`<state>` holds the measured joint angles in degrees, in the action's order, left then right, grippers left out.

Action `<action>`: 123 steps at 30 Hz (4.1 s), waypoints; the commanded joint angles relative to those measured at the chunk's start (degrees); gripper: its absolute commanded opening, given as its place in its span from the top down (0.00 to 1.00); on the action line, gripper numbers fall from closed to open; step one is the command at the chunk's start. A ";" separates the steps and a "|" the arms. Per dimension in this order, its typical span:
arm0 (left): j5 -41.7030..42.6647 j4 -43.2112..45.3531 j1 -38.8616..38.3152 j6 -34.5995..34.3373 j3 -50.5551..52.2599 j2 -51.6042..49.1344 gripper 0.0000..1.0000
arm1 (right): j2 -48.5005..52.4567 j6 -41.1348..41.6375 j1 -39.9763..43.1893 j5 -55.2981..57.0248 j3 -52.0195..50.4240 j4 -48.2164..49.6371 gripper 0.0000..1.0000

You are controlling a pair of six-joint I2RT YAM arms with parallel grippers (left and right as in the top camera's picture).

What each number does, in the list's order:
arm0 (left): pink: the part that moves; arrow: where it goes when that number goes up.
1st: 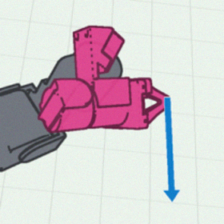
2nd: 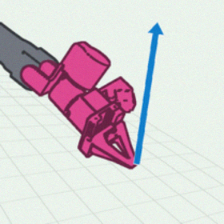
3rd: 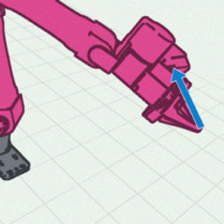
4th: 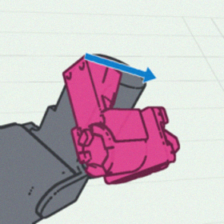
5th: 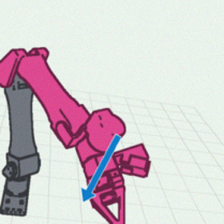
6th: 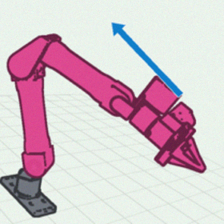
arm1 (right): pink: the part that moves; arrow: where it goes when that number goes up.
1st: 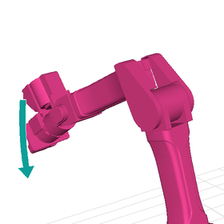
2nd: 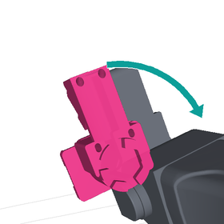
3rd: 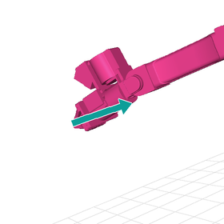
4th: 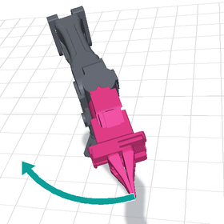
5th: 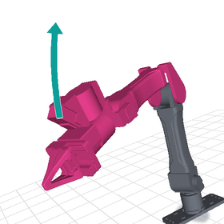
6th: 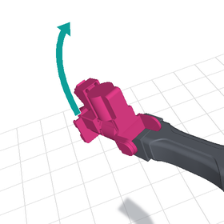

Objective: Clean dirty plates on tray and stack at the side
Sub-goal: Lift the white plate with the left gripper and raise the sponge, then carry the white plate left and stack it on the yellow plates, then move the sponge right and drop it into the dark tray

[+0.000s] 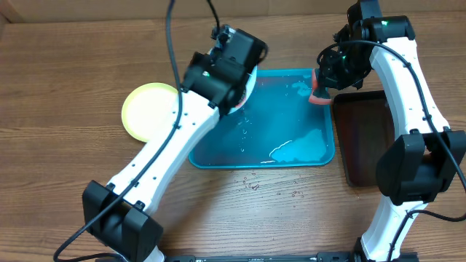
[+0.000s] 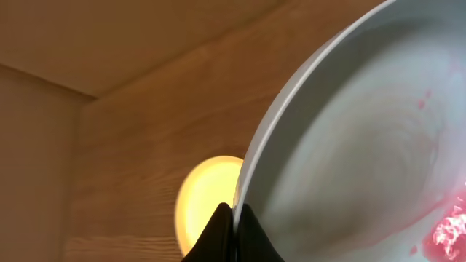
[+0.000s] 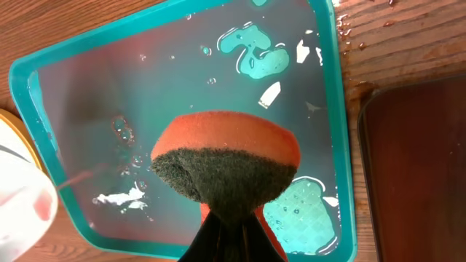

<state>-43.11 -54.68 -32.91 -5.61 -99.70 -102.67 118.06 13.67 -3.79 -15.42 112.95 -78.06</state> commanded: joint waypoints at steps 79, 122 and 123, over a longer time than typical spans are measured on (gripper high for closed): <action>57.44 11.67 52.24 -4.39 26.69 0.79 0.96 | -1.27 -0.63 -0.09 0.42 1.44 -0.07 0.96; 45.46 6.47 18.75 -2.51 8.48 4.81 0.23 | -18.29 0.94 16.33 15.39 -7.08 -10.88 0.96; 45.46 6.75 17.75 -2.51 8.55 4.35 0.23 | -18.29 0.81 17.09 15.39 -9.25 -9.33 0.96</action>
<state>3.31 -48.75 -12.58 -8.91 -91.13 -97.03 99.15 16.12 11.33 -1.13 107.92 -89.12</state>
